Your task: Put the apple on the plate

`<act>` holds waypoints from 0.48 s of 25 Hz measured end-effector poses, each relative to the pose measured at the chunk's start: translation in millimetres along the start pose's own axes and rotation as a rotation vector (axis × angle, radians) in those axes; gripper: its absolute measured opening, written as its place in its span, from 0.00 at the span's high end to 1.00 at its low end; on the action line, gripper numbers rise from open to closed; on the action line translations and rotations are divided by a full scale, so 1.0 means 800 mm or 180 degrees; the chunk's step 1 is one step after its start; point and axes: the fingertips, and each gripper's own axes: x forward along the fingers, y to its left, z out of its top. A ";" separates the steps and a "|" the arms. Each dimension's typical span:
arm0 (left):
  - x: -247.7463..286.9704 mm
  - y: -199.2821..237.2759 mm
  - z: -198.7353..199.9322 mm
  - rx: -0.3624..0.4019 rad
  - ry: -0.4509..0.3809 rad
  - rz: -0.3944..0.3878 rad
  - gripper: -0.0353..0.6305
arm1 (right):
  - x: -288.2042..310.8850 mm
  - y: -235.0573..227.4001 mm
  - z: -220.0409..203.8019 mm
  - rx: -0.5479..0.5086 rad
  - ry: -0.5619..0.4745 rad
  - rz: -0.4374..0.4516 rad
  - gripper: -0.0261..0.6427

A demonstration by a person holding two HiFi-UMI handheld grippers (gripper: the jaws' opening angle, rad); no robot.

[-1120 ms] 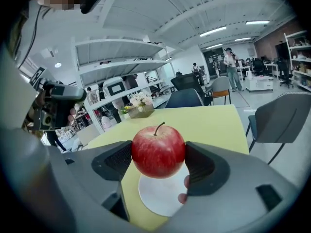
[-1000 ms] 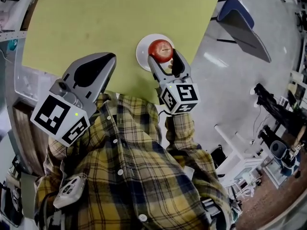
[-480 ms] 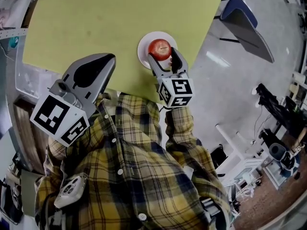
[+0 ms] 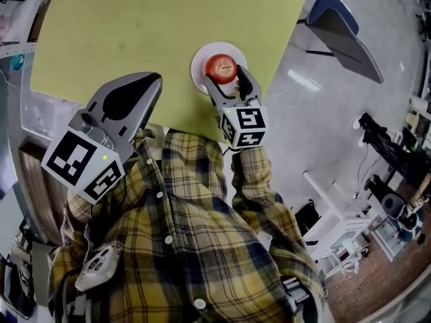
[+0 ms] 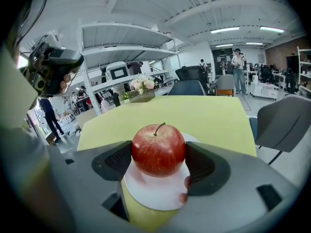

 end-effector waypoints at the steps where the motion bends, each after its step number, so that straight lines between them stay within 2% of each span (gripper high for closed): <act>1: 0.001 -0.001 0.001 -0.0005 -0.0003 -0.0014 0.94 | 0.000 0.000 0.000 -0.0013 0.0017 -0.0003 0.45; 12: 0.007 -0.010 0.015 0.0062 -0.0043 -0.0057 0.94 | -0.005 -0.001 -0.007 0.0097 0.0157 0.0016 0.45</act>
